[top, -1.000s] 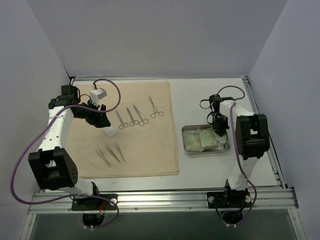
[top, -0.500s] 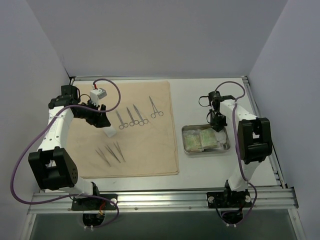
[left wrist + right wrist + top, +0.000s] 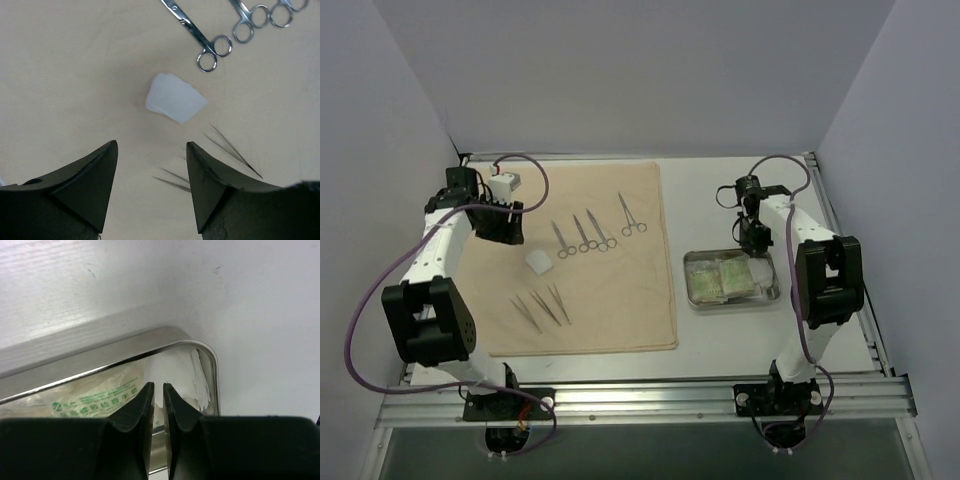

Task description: Prepare the surgical pack

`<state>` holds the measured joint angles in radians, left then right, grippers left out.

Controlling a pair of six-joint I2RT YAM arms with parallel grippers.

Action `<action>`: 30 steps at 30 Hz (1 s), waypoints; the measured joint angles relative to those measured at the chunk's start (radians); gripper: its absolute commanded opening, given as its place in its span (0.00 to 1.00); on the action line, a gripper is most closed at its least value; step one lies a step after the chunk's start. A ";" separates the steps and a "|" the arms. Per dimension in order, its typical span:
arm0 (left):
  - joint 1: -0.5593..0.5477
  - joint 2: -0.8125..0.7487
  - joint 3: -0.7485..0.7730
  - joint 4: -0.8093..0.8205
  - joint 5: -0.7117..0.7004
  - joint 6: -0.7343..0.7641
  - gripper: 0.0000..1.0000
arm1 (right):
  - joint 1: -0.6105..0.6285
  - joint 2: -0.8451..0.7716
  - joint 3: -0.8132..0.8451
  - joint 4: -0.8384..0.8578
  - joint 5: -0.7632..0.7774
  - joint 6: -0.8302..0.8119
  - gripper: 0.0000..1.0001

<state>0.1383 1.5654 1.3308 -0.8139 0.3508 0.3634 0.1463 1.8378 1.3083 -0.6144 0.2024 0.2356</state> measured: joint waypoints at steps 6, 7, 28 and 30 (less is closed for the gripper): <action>-0.013 0.193 0.015 0.085 -0.068 -0.071 0.63 | 0.026 -0.075 0.027 -0.023 0.011 0.000 0.11; -0.014 0.224 0.016 0.093 -0.071 -0.076 0.63 | 0.027 -0.083 0.027 -0.027 0.012 -0.001 0.11; -0.067 0.392 0.037 0.136 -0.044 -0.089 0.47 | 0.032 -0.097 0.005 -0.049 0.037 -0.020 0.13; -0.067 0.392 0.037 0.133 -0.035 -0.084 0.47 | 0.032 -0.097 0.005 -0.050 0.038 -0.021 0.13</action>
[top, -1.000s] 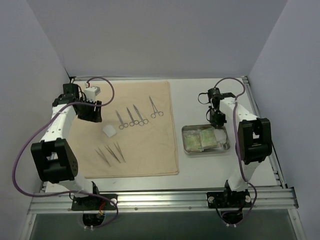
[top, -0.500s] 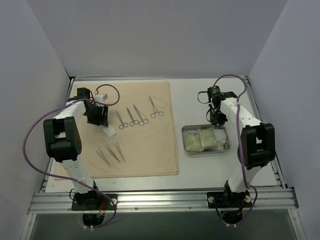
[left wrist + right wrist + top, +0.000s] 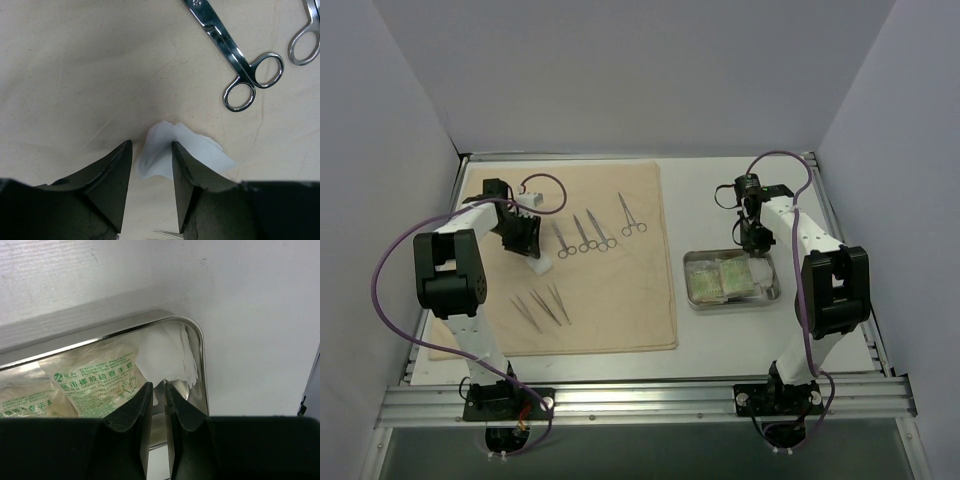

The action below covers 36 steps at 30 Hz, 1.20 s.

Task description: Prepare the surgical pack

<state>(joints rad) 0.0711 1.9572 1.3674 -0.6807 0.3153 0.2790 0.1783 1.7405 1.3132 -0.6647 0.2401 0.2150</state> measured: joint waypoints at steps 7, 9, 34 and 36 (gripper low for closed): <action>0.000 -0.001 -0.005 -0.038 0.027 0.035 0.47 | 0.000 0.000 0.000 -0.010 0.007 -0.003 0.13; 0.000 -0.002 -0.005 -0.051 0.030 0.047 0.47 | 0.000 0.000 0.000 -0.014 0.008 -0.003 0.13; -0.002 -0.254 -0.018 -0.180 0.183 0.175 0.02 | 0.124 -0.089 0.150 -0.086 0.033 -0.007 0.30; -0.011 -0.304 -0.014 -0.204 0.225 0.201 0.02 | 0.218 -0.110 0.199 -0.063 0.029 -0.016 0.42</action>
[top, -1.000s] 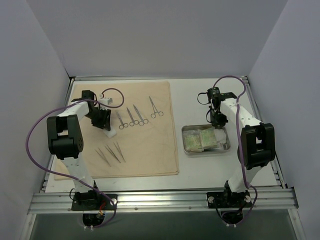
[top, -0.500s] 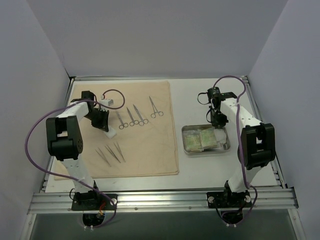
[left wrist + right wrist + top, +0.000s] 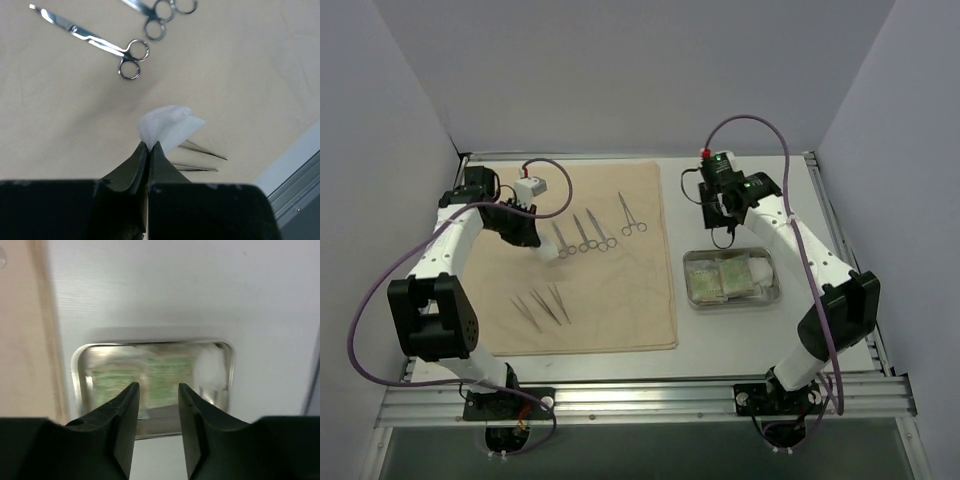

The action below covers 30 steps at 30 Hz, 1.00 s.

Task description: Prepare the surgical pack

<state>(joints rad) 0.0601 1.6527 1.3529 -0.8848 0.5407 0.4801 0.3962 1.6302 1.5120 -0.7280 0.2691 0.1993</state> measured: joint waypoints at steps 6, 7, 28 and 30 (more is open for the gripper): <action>-0.116 -0.124 0.039 -0.070 0.108 0.068 0.02 | 0.291 -0.111 -0.011 0.298 -0.181 -0.029 0.65; -0.150 -0.136 0.048 -0.084 0.126 0.079 0.02 | 0.326 -0.129 -0.036 0.373 -0.233 -0.029 0.70; -0.325 -0.172 0.109 -0.189 0.250 0.085 0.02 | 0.423 -0.083 -0.338 0.964 -0.695 0.060 0.52; -0.325 -0.173 0.109 -0.189 0.253 0.085 0.02 | 0.423 -0.076 -0.338 0.981 -0.705 0.070 0.41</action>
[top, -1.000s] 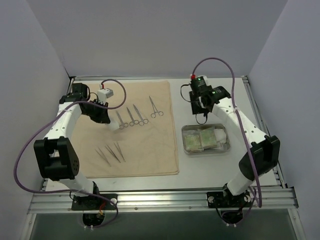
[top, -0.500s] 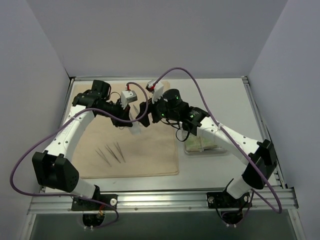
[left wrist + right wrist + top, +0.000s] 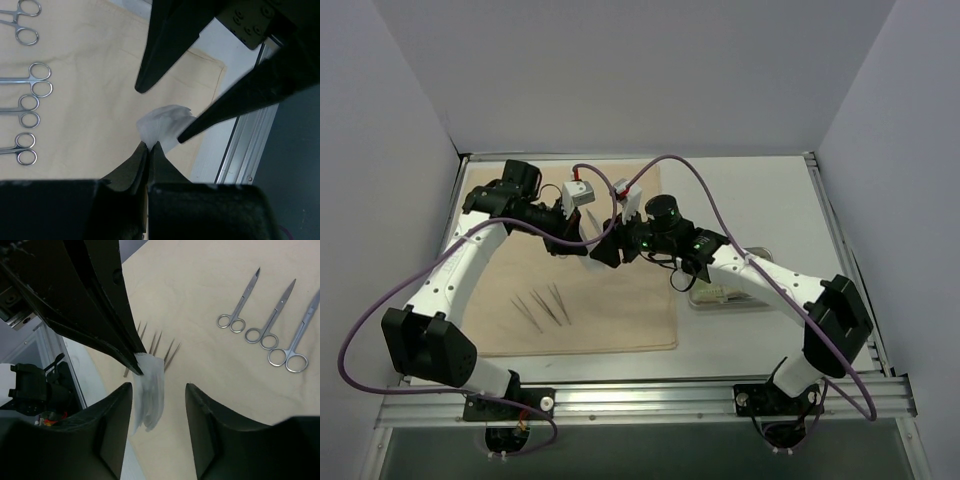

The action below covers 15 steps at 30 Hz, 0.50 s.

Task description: Prepare the surgical pack

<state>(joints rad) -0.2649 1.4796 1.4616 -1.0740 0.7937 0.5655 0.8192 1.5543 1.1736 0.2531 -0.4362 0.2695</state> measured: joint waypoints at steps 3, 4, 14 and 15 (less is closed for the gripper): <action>0.000 -0.002 0.000 0.000 0.004 0.000 0.02 | 0.000 0.014 0.000 0.019 -0.010 0.014 0.23; 0.000 -0.002 0.000 0.000 0.005 0.000 0.02 | 0.000 0.019 0.000 0.023 -0.013 0.018 0.21; 0.000 -0.007 0.003 -0.006 0.006 0.000 0.69 | -0.002 0.063 0.002 0.039 -0.033 0.050 0.00; 0.000 -0.007 0.005 -0.002 0.000 -0.007 0.99 | -0.006 0.063 0.003 0.036 -0.036 0.053 0.00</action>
<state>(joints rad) -0.2649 1.4727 1.4670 -1.0760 0.7933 0.5583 0.8131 1.6176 1.1763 0.2890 -0.4721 0.3222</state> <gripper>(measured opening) 0.280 0.019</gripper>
